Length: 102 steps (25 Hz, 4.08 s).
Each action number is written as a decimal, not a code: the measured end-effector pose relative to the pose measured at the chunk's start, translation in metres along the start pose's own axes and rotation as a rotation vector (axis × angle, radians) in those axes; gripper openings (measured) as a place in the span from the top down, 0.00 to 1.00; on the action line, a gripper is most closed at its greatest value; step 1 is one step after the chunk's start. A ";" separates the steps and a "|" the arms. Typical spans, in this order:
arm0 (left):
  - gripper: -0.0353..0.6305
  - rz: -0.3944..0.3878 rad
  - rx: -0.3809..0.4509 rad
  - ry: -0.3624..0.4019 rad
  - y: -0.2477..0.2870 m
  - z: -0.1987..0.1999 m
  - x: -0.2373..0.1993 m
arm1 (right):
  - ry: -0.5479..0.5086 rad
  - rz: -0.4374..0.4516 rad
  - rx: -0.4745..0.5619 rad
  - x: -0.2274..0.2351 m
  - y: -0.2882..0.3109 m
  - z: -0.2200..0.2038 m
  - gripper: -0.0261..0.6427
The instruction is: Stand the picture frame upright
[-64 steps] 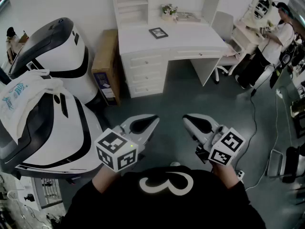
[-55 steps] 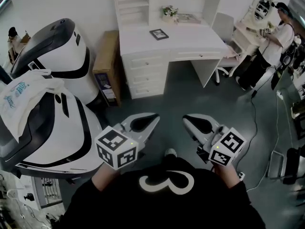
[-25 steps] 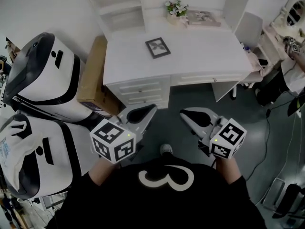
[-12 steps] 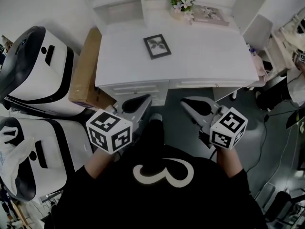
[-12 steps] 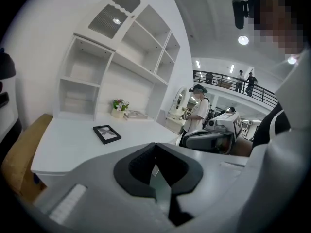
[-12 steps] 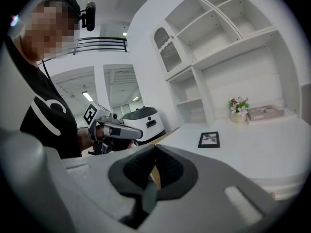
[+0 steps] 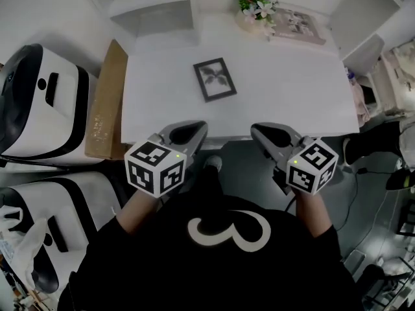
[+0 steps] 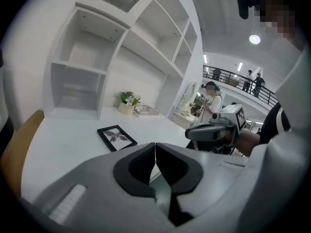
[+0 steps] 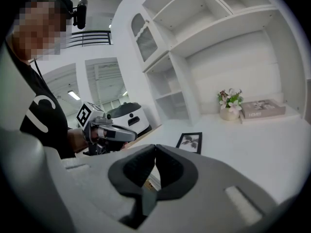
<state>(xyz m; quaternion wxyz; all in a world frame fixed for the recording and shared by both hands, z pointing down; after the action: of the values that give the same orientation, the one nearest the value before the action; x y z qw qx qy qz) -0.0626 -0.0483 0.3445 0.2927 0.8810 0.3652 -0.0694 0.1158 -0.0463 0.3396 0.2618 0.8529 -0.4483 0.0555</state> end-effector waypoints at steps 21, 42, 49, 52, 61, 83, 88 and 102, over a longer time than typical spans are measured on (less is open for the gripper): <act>0.67 0.122 -0.270 -0.060 0.132 0.011 -0.165 | -0.032 -0.108 -0.306 0.161 0.162 0.002 0.78; 0.71 0.128 -0.377 -0.054 0.173 -0.004 -0.183 | -0.003 -0.116 -0.427 0.181 0.199 -0.021 0.79; 0.72 0.113 -0.392 -0.042 0.173 -0.005 -0.181 | -0.002 -0.114 -0.443 0.178 0.196 -0.024 0.79; 0.72 0.117 -0.399 -0.034 0.170 -0.007 -0.176 | 0.021 -0.107 -0.432 0.175 0.191 -0.027 0.79; 0.72 0.124 -0.407 -0.033 0.155 -0.028 -0.145 | 0.028 -0.108 -0.439 0.151 0.165 -0.047 0.79; 0.75 0.136 -0.407 -0.033 0.106 -0.080 -0.082 | 0.105 -0.126 -0.391 0.081 0.111 -0.099 0.79; 0.76 0.148 -0.408 -0.040 0.094 -0.088 -0.075 | 0.118 -0.134 -0.382 0.067 0.105 -0.107 0.79; 0.78 0.154 -0.396 -0.113 0.081 -0.104 -0.067 | 0.293 -0.085 -0.327 0.052 0.095 -0.120 0.79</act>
<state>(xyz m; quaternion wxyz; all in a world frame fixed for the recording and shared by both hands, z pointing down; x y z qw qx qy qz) -0.0650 -0.0758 0.4898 0.4844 0.8263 0.2865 -0.0230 0.0875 -0.0688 0.4971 0.4613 0.7999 -0.3723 0.0944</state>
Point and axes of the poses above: the fingertips, and each gripper's own axes: y forward along the fingers, x to its right, z out of its top, the point moved 5 cm from there along -y, backward along the fingers, and after that the axes turned 2 degrees about -x, right-handed, at the moved point
